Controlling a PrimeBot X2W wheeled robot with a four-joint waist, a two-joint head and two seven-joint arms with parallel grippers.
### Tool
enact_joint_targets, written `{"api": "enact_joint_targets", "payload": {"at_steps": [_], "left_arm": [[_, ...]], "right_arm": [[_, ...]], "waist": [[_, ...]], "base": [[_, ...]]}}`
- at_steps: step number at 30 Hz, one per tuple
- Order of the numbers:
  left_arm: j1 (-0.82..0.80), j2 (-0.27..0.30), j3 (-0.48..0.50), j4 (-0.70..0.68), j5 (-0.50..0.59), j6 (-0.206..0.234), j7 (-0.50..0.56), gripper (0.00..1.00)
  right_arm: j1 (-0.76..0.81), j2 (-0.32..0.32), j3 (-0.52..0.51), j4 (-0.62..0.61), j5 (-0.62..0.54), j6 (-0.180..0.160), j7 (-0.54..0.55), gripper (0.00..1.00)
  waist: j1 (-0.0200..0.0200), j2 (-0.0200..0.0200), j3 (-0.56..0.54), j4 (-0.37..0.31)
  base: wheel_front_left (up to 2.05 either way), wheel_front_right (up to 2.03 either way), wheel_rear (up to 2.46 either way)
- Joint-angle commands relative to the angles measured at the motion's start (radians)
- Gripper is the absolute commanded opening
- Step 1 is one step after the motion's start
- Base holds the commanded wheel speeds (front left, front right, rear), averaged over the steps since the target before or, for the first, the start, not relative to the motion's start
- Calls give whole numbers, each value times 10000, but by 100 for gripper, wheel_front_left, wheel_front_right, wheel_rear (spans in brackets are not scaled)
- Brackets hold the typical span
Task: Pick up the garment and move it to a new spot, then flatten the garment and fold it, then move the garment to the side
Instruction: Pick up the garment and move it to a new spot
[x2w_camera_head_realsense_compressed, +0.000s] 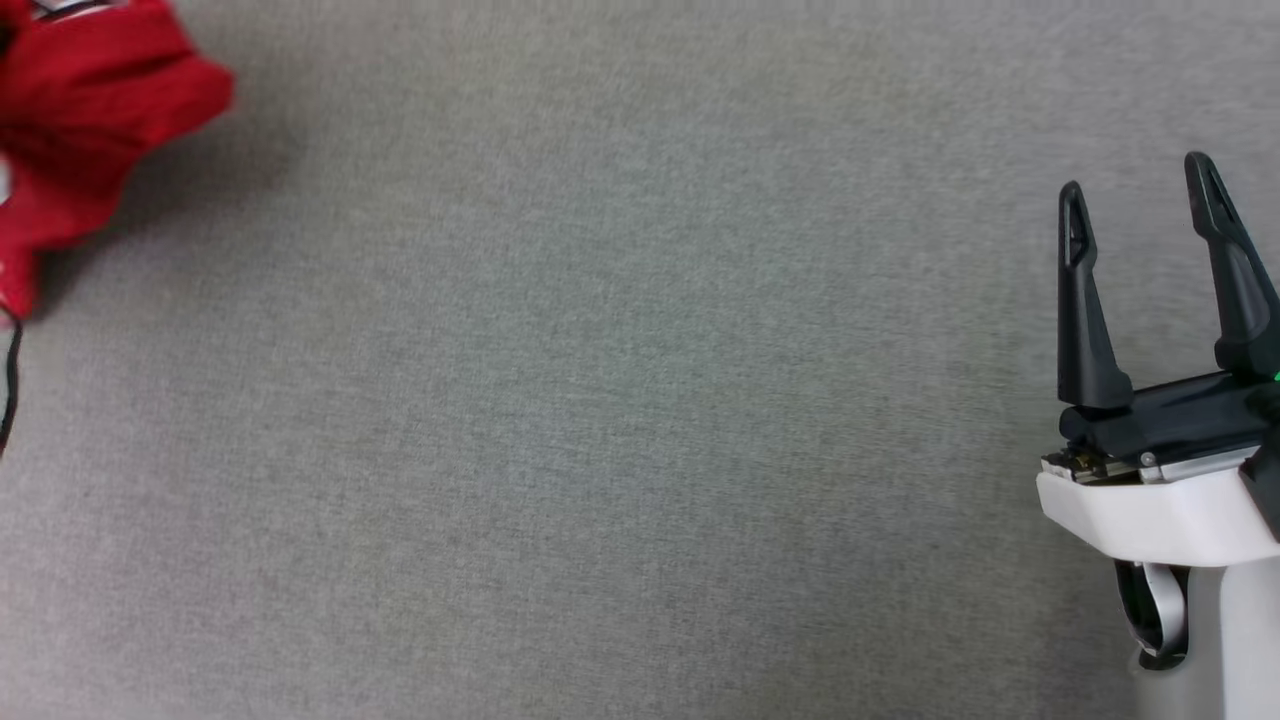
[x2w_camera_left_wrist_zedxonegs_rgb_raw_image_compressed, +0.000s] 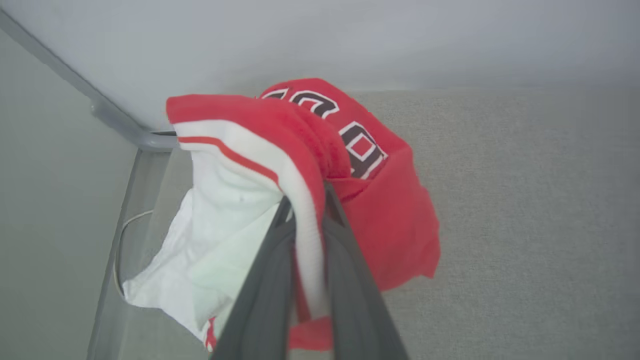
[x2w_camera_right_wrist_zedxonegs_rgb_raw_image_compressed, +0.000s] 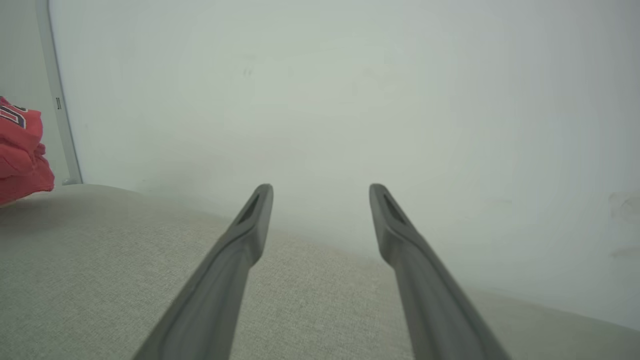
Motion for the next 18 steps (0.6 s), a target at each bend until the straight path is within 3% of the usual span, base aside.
{"api": "enact_joint_targets", "payload": {"at_steps": [1,4,10,18], "left_arm": [[-198,72,-278,-331,122,3,-77,0],[-557,60,-911,-1265,281,3,-108,0],[-968,-523,-1908,-2829,630,2,73,0],[-1426,-1870,-3911,-3915,860,2,-20,0]], "right_arm": [[102,50,-44,37,96,-8,-21,100],[235,69,-140,86,219,-8,-21,100],[279,74,-258,124,756,-7,-21,100],[172,72,-304,146,1193,-7,-21,100]], "waist": [[1,0,-276,-213],[1,0,-537,-441],[1,0,-867,-1142],[1,0,-813,-2310]], "base": [[0,0,0],[0,0,0],[0,0,0],[0,0,0]]}}
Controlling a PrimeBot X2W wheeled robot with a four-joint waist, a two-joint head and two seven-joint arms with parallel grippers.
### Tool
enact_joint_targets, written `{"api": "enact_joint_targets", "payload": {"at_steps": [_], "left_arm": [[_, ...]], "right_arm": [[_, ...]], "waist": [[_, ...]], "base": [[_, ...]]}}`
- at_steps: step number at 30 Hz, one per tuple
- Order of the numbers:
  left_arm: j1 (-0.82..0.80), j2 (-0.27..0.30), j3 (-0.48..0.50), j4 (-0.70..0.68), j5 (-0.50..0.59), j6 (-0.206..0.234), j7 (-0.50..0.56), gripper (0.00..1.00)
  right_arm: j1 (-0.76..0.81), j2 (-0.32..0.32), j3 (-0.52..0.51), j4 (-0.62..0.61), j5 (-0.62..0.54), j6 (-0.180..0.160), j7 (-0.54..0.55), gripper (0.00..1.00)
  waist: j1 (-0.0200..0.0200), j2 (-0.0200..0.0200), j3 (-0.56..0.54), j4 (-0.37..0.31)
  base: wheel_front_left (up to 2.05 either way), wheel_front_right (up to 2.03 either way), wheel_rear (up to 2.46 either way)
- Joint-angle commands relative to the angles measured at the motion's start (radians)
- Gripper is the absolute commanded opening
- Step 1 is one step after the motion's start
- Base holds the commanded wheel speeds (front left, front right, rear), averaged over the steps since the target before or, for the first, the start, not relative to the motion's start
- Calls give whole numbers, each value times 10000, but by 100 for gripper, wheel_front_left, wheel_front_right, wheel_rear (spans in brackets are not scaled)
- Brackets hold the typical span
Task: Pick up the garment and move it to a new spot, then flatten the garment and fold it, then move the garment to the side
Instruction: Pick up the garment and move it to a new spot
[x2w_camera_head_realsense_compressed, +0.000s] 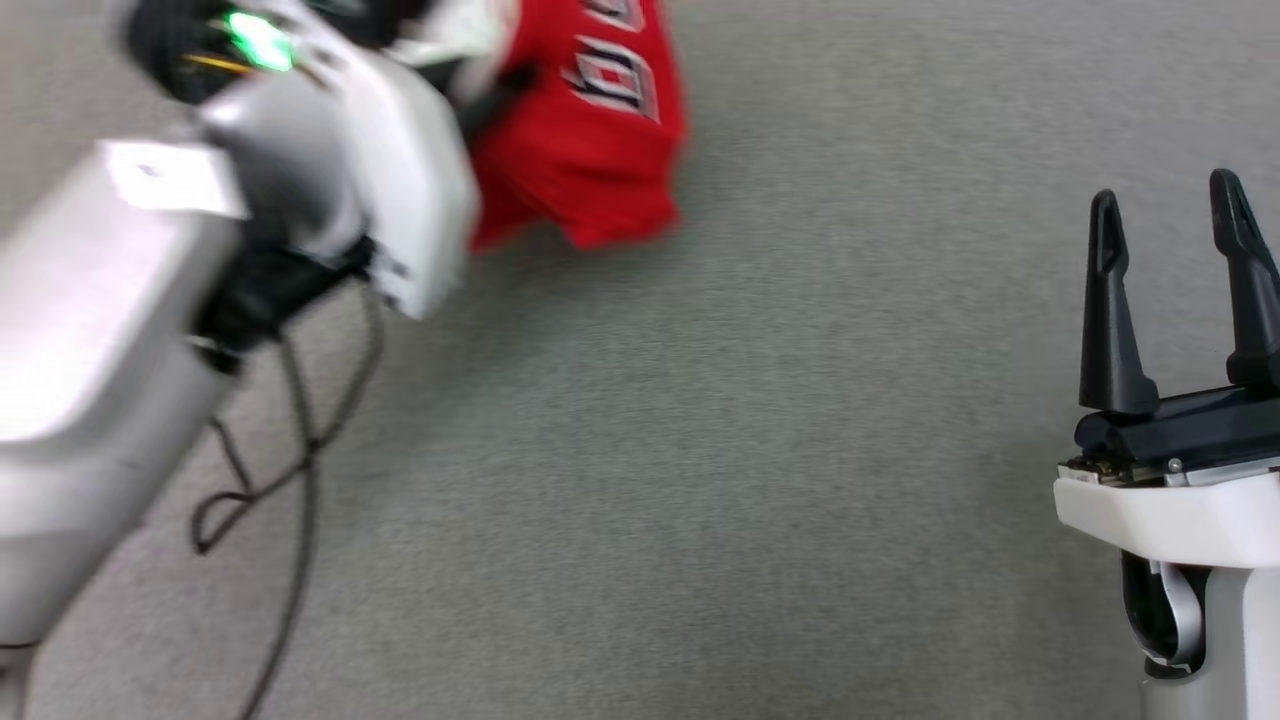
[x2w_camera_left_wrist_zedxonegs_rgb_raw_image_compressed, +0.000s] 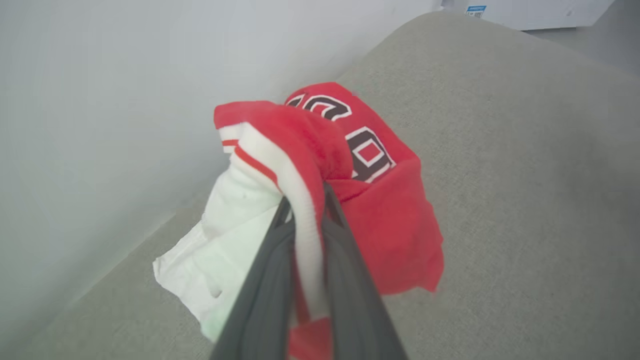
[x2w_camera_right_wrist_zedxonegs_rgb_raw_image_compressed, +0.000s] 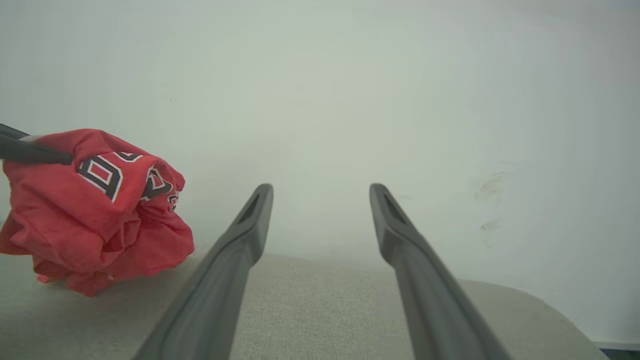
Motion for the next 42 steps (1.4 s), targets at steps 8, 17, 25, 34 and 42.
{"api": "enact_joint_targets", "payload": {"at_steps": [8,17,25,34,42], "left_arm": [[-423,-1471,-2564,-193,-40,2,-670,0],[266,-2891,-4771,988,-383,2,-1502,0],[1929,-3716,-5025,1443,115,0,-250,0],[1964,-4064,-5028,2096,637,3,-1880,100],[2316,-3946,-3863,2616,604,594,-5059,100]], "right_arm": [[61,36,-198,52,328,-7,-21,100],[147,35,-206,30,488,-7,-21,100],[21,35,-139,17,529,-7,-21,100],[227,34,-236,191,326,-8,-21,100],[694,33,-249,506,184,-7,-21,100]], "waist": [[1,0,83,-1118],[1,0,148,-1342],[1,0,304,-1343],[1,0,-193,-947],[1,0,-1129,-428]], "base": [[0,0,0],[0,0,0],[0,0,0],[0,0,0],[0,0,0]]}}
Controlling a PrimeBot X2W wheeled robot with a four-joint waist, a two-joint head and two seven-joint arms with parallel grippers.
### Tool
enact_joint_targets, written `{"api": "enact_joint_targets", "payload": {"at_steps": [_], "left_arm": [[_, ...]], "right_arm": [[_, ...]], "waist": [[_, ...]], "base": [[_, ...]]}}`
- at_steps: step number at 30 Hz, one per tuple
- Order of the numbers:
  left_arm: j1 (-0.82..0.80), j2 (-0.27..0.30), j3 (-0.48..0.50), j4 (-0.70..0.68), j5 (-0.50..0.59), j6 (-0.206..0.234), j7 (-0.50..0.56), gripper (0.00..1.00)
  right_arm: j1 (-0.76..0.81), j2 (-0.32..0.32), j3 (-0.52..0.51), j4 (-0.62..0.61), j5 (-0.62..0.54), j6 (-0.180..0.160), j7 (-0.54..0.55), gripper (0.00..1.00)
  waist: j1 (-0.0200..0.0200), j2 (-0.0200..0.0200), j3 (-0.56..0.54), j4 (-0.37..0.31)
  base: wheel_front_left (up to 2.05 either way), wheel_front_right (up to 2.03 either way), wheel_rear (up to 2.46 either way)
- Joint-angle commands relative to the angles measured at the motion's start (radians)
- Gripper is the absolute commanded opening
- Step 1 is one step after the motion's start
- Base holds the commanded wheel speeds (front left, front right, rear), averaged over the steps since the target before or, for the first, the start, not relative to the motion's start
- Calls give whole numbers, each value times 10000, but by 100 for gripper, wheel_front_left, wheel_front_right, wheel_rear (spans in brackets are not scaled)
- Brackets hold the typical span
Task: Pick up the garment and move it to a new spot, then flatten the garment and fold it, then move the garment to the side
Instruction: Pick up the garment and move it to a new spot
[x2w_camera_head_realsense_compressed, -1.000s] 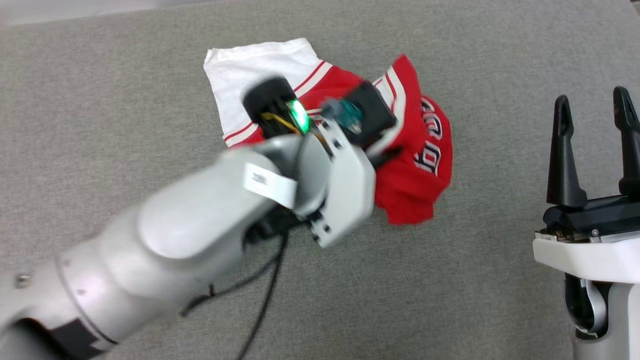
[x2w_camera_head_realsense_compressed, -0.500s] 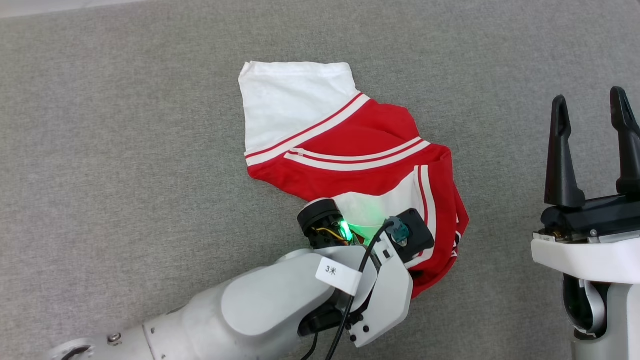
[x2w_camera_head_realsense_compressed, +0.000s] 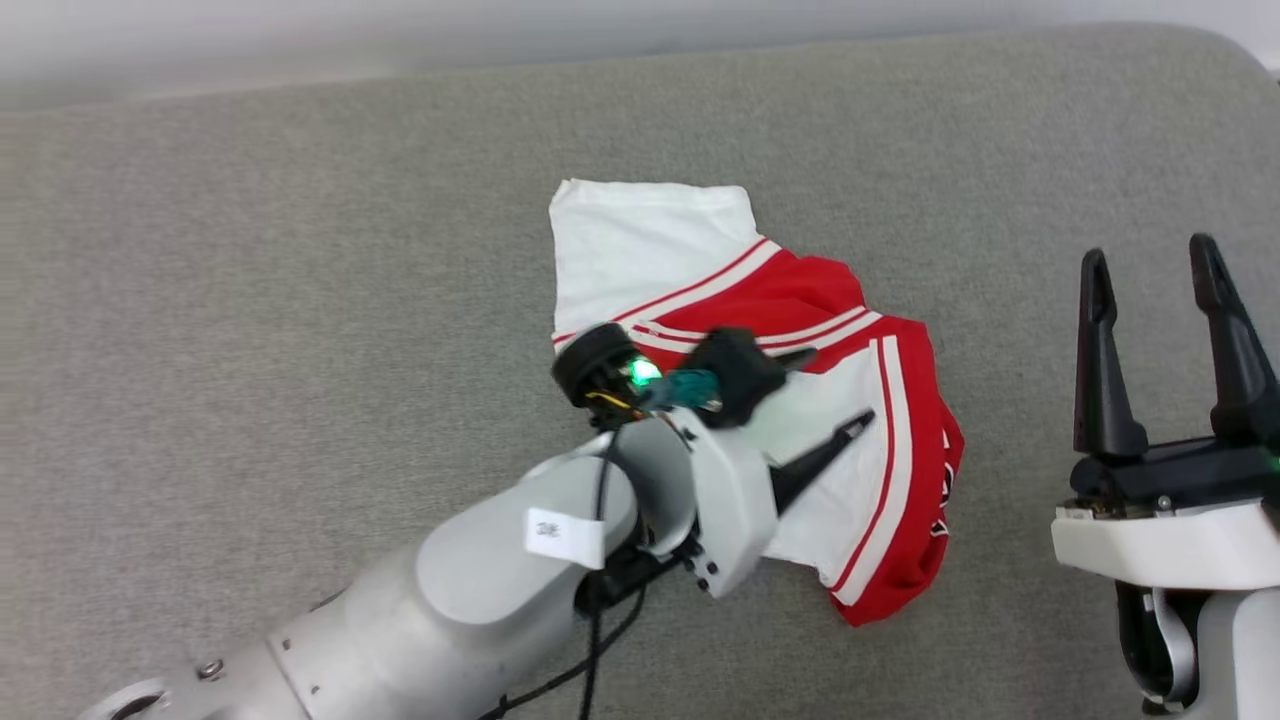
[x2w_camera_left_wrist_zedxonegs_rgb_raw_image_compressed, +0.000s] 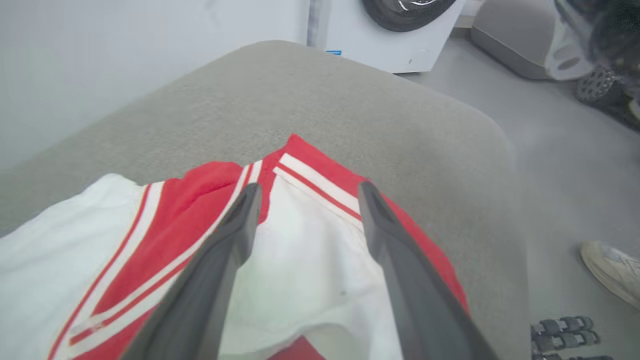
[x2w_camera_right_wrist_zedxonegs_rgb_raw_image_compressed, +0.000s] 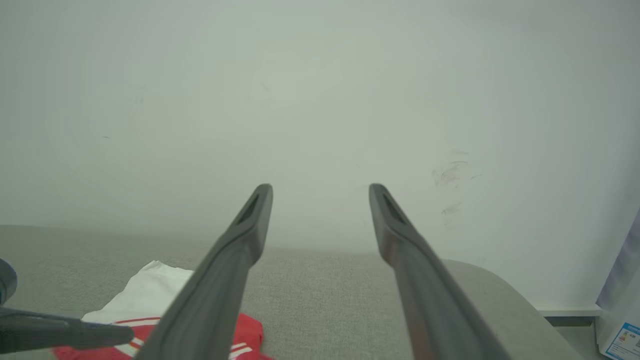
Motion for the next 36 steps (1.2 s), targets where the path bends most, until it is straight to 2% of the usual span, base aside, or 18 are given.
{"api": "enact_joint_targets", "payload": {"at_steps": [1,7,8,13,17,19,22,27,31,36], "left_arm": [[273,175,303,48,126,391,-603,100],[974,799,1263,22,430,1791,-2270,100],[974,799,1263,22,430,1791,-2270,100],[1979,1385,2315,-162,704,2985,-2698,100],[3174,1766,3820,-1034,1457,3898,-2737,100],[3886,1912,4595,-1495,1955,4210,-2732,100],[5008,1919,5757,-2096,2600,4478,-2732,100],[6687,1627,7481,-2811,3665,4663,-2732,100],[7803,1208,8533,-3355,4542,4563,-2730,100],[8802,720,9262,-3681,5482,4147,-2724,100]], "right_arm": [[219,23,-48,93,-57,-7,-21,100],[700,22,-99,466,8,-7,-21,100],[700,22,-99,466,8,-7,-21,100],[1010,19,-177,800,57,-8,-21,100],[1228,20,-314,1028,165,-7,-21,100],[1355,20,-366,1157,217,-7,-21,100],[1495,20,-431,1288,252,-8,-21,100],[1769,22,-489,1515,351,-7,-21,100],[1982,20,-473,1645,369,-7,-21,100],[2239,20,-369,1762,450,-7,-20,100]], "waist": [[1,0,-410,342],[1,0,-957,741],[1,0,-957,741],[1,0,-1322,962],[1,0,-1552,1099],[1,0,-1674,1151],[1,0,-1856,1224],[1,0,-2168,1305],[1,0,-2384,1347],[1,0,-2610,1403]], "base": [[0,0,0],[0,0,0],[0,0,0],[0,0,0],[0,0,0],[0,0,0],[0,0,0],[0,0,0],[0,0,0],[0,0,0]]}}
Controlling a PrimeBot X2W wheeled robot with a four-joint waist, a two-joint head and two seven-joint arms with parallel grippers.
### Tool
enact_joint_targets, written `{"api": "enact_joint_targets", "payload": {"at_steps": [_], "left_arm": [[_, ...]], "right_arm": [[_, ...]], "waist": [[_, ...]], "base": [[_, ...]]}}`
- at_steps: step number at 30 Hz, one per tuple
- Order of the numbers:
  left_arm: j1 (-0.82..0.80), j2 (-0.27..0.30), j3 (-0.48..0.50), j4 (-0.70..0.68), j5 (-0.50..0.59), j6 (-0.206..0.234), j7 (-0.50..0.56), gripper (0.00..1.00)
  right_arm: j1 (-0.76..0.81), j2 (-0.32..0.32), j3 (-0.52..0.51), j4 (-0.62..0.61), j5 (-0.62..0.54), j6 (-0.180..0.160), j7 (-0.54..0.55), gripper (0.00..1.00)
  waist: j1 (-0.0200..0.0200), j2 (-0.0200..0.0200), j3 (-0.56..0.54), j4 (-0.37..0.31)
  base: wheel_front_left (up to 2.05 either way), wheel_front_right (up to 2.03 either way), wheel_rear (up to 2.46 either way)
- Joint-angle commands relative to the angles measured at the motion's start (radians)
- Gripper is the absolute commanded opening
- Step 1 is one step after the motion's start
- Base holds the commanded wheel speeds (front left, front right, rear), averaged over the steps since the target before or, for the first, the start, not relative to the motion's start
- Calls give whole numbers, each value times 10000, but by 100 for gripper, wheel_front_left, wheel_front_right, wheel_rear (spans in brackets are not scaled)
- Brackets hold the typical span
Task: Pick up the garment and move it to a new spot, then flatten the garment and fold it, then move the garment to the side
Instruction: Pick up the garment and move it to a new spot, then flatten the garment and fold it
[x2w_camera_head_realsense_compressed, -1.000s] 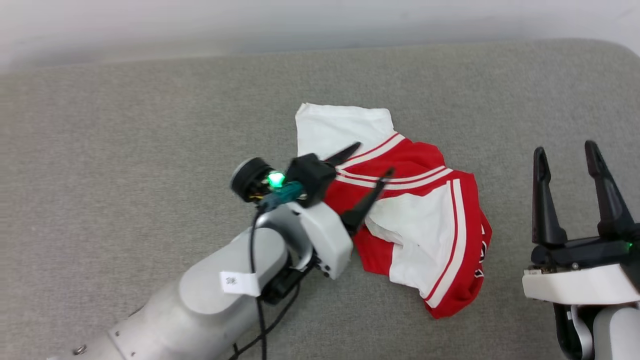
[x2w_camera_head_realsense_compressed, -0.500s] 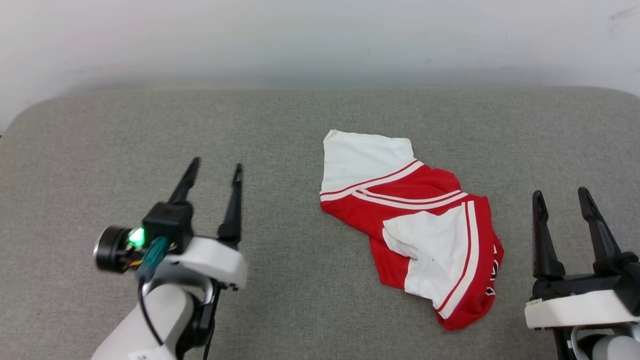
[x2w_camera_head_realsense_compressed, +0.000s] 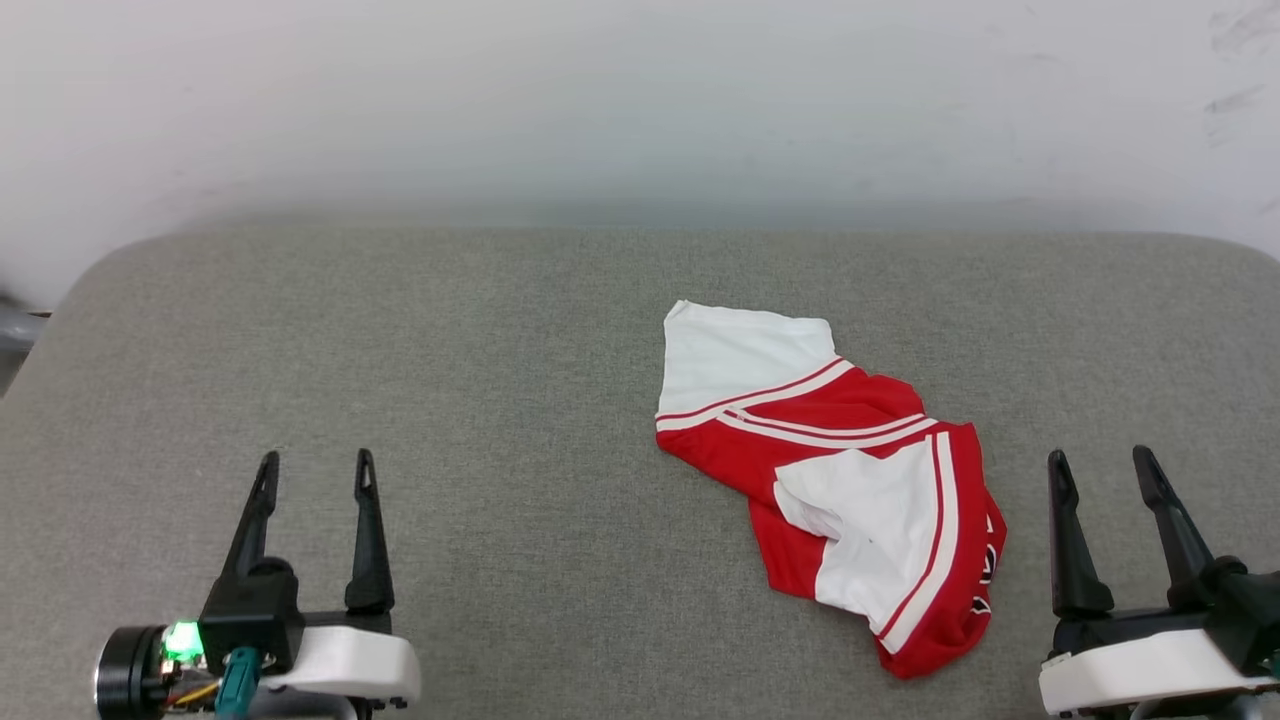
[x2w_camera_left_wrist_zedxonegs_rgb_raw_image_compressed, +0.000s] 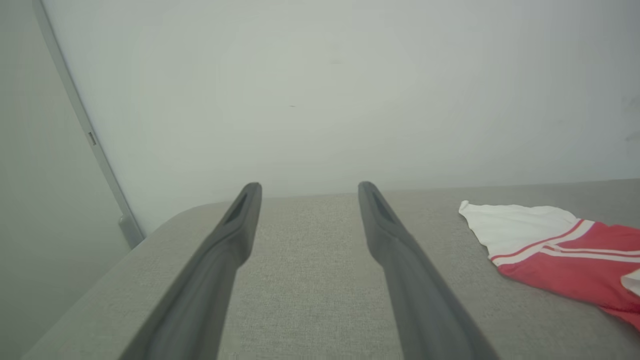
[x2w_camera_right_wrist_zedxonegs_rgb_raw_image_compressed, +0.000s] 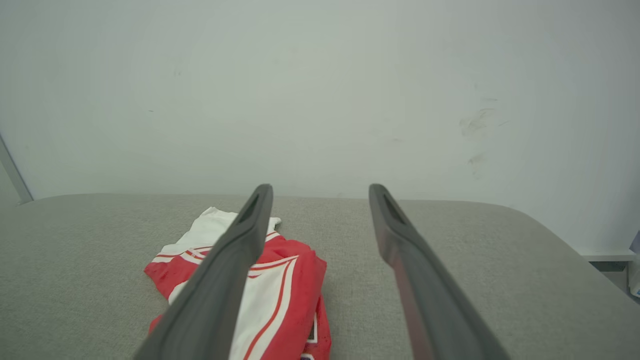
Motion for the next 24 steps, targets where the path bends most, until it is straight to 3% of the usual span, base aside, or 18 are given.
{"api": "enact_joint_targets", "payload": {"at_steps": [1,14,24], "left_arm": [[209,-199,197,-92,133,-82,-27,100],[1166,-1411,1259,148,1148,-1342,-29,100],[1345,-1916,1682,445,1634,-1947,-29,100]], "right_arm": [[161,16,28,41,107,-7,-20,100],[440,17,198,263,211,-7,-20,100],[520,17,200,388,254,-7,-20,100]], "waist": [[1,-1,-76,20],[1,-1,-315,-2],[1,-1,-382,-16]], "base": [[0,0,0],[0,0,0],[0,0,0]]}}
